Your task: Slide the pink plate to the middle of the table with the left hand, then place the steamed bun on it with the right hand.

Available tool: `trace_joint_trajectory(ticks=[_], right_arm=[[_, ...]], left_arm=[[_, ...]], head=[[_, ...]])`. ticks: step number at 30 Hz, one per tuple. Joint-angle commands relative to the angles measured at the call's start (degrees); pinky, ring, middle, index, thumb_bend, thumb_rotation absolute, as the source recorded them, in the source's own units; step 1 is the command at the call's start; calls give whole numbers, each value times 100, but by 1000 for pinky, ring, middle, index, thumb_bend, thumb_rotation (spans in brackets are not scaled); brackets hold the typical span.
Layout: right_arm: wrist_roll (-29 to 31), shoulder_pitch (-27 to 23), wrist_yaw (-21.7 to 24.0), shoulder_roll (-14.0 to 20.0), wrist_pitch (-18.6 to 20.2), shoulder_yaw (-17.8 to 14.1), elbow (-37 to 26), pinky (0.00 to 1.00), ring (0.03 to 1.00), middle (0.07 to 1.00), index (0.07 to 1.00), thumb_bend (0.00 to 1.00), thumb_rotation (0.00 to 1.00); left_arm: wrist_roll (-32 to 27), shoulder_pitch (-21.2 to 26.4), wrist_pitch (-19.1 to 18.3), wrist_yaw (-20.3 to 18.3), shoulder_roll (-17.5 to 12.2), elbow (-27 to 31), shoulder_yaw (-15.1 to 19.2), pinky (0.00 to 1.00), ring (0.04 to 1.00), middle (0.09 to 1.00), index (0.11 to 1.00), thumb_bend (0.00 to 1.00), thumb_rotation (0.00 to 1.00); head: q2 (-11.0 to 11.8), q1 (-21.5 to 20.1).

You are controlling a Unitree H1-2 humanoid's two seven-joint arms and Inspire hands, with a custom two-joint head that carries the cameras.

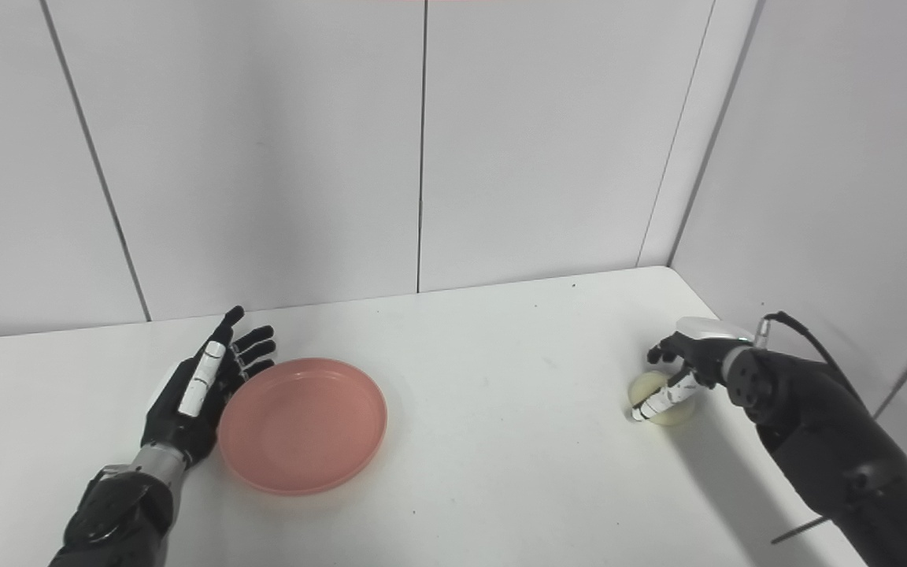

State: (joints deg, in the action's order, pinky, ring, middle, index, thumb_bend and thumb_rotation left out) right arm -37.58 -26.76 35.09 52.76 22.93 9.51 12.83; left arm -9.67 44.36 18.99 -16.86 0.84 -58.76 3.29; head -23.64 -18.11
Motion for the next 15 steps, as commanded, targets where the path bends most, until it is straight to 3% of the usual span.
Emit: trace_joint_trajectory(ticks=[1,5,9,15], right_arm=[[-109,-229,-50,176,140,4,-98,463,536,633,775,1000,459],[-214,-222,-233,131,162,21,24,411,505,602,738,1000,431],[-300,-180,-421,70,173,38,121,425,524,616,704,1000,409],[-304,-162,-516,7,258,45,140,346,442,529,650,1000,334]], left_arm=[[44,6,-39,-47,-20,-3,-50,819,847,826,955,740,778],[33,26,-11,-52,-25,-57,-58,814,842,822,951,763,780],[21,23,-47,-53,-26,-38,-63,817,844,820,947,749,781],[31,20,-68,-43,-29,-32,-81,815,843,821,948,747,780]], head=[[-9,15],[-18,26],[-41,19],[-54,28]])
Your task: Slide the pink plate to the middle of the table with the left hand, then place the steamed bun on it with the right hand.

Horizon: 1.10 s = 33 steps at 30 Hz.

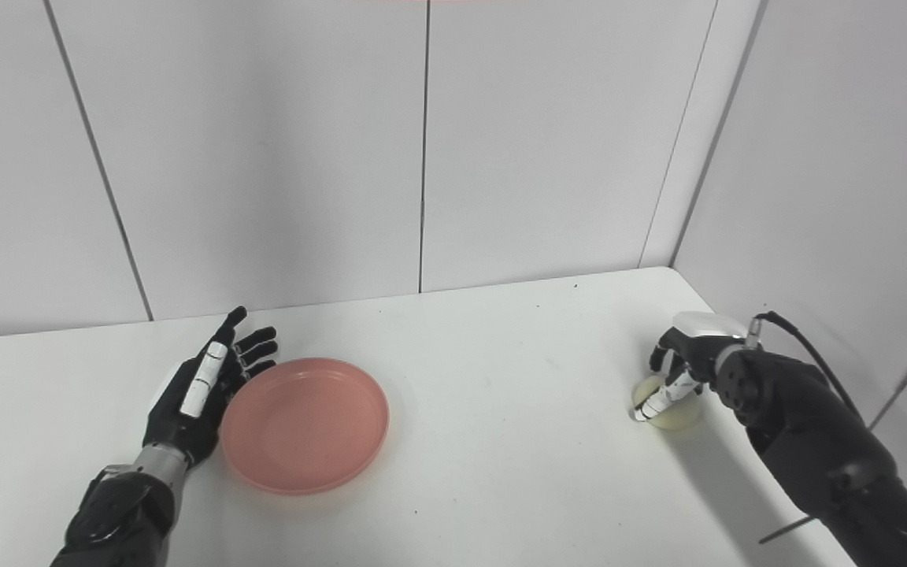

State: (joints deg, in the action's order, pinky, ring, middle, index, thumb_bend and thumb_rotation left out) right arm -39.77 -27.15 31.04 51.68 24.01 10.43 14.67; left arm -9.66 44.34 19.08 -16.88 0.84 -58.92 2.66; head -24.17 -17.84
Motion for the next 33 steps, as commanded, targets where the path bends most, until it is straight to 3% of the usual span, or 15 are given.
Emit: trace_joint_trajectory(ticks=[1,5,6,7,9,15,21,25,28,33], right_arm=[[-87,-120,-127,115,141,-40,-47,346,439,525,647,1000,326],[-139,-91,-353,94,80,-38,-13,264,332,416,594,938,181],[-142,-75,-442,85,37,-53,-2,299,375,430,546,697,77],[-141,-53,-542,79,-9,-66,-4,313,380,440,518,600,33],[-141,-28,-718,77,-84,-70,-6,338,398,463,494,551,9],[-76,-20,-977,87,-278,-74,-89,339,408,484,477,532,0],[85,37,-1080,59,-331,-236,-481,297,369,442,504,530,0],[183,57,-938,58,-192,-358,-1027,301,376,440,508,529,0],[152,-86,-866,75,-311,-341,-1492,323,396,458,495,531,0],[45,-350,-530,-70,37,-386,-2479,347,426,501,482,527,0]], left_arm=[[23,21,-86,-47,-28,-12,-19,819,844,821,948,745,780],[19,8,-118,-56,-25,27,-30,825,847,826,952,737,784],[15,10,-119,-57,-23,21,-30,827,849,827,952,736,784],[10,15,-112,-60,-21,4,-28,829,849,824,950,738,781],[-1,26,-116,-63,-18,-24,-22,830,848,821,948,740,778],[18,54,-86,-50,-12,-95,-30,810,843,820,946,752,780],[23,56,-94,-33,-3,-106,-31,816,844,820,944,750,776],[9,68,-69,-62,-4,-153,-26,813,843,820,947,742,772],[-5,78,-47,-99,-5,-189,-21,818,842,823,949,749,774],[-15,92,-41,-118,11,-235,-2,818,844,820,950,774,763]], head=[[-5,4],[-12,7],[-8,8],[-4,8],[-6,9],[17,20],[15,37],[17,46],[23,56],[41,120]])
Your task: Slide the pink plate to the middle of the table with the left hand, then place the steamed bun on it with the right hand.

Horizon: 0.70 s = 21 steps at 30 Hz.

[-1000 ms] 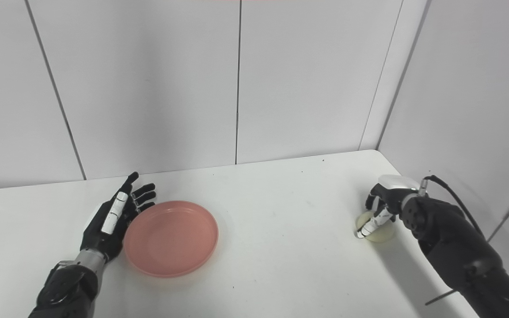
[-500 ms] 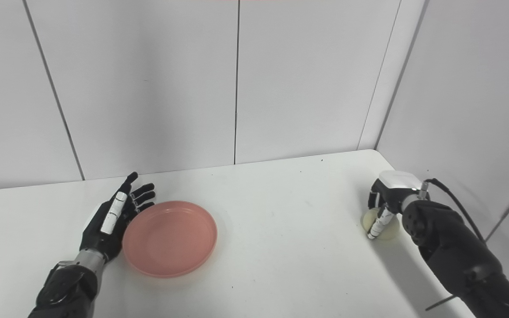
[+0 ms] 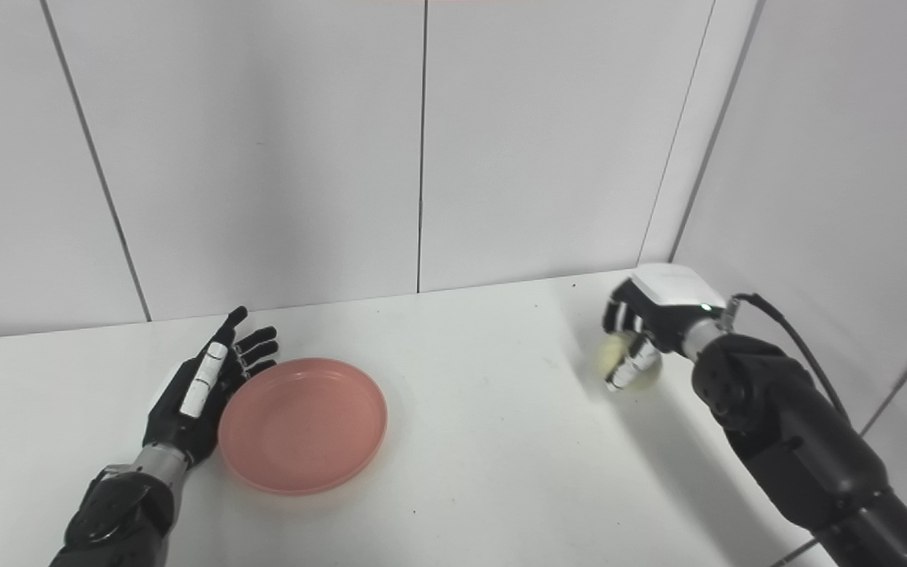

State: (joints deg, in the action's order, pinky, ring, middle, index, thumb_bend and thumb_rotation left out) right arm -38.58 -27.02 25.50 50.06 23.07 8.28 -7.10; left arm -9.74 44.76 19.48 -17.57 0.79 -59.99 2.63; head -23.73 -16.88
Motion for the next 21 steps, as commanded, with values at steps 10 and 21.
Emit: trace_joint_trajectory(ticks=[10,21], right_arm=[[-95,-1033,479,-471,-23,-18,-961,323,396,509,525,514,0],[-35,-1562,205,-1223,-854,387,-152,317,398,486,523,517,0]], left_arm=[[10,50,-17,-68,98,-155,-1,809,846,829,955,772,760],[58,83,115,-9,243,-376,-10,823,841,822,946,790,759]], head=[[33,586],[88,1117]])
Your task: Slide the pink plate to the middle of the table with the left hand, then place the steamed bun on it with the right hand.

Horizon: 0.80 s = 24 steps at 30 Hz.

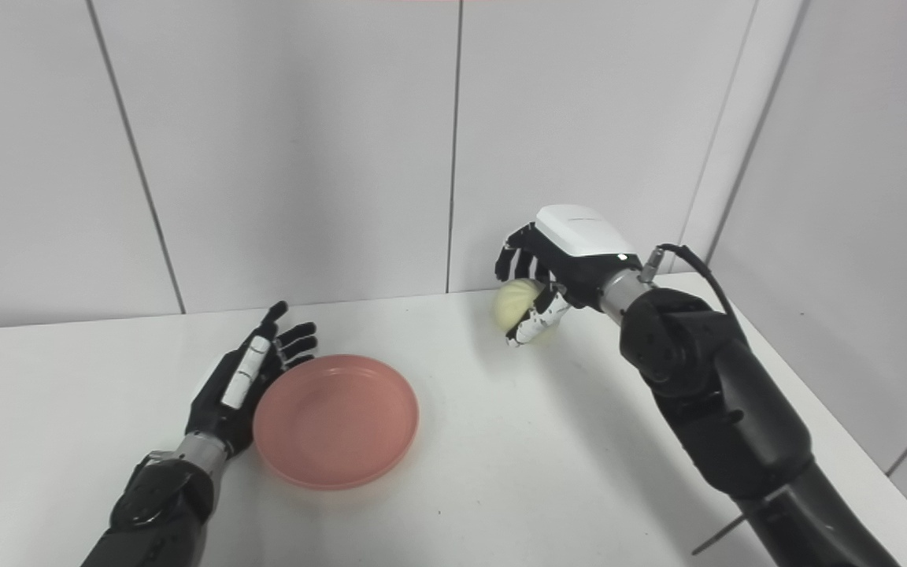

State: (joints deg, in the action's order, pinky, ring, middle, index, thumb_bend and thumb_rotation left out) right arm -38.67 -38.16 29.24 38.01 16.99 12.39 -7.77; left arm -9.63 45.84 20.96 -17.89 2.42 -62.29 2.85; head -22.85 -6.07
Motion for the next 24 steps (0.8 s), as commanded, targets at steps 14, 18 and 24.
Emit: trace_joint_trajectory(ticks=[14,18,24], right_arm=[[-28,-863,-116,-861,-358,360,222,324,410,489,514,519,0],[-55,-940,-49,-1027,-397,535,374,325,411,496,511,519,0],[7,-890,46,-1158,-458,691,452,309,402,498,514,517,0]], left_arm=[[162,30,125,161,205,-293,-123,802,830,808,941,791,763],[198,48,134,214,254,-322,-153,808,834,813,945,796,770],[236,108,197,293,308,-394,-181,793,827,811,938,801,767]], head=[[-39,496],[-75,626],[-95,708]])
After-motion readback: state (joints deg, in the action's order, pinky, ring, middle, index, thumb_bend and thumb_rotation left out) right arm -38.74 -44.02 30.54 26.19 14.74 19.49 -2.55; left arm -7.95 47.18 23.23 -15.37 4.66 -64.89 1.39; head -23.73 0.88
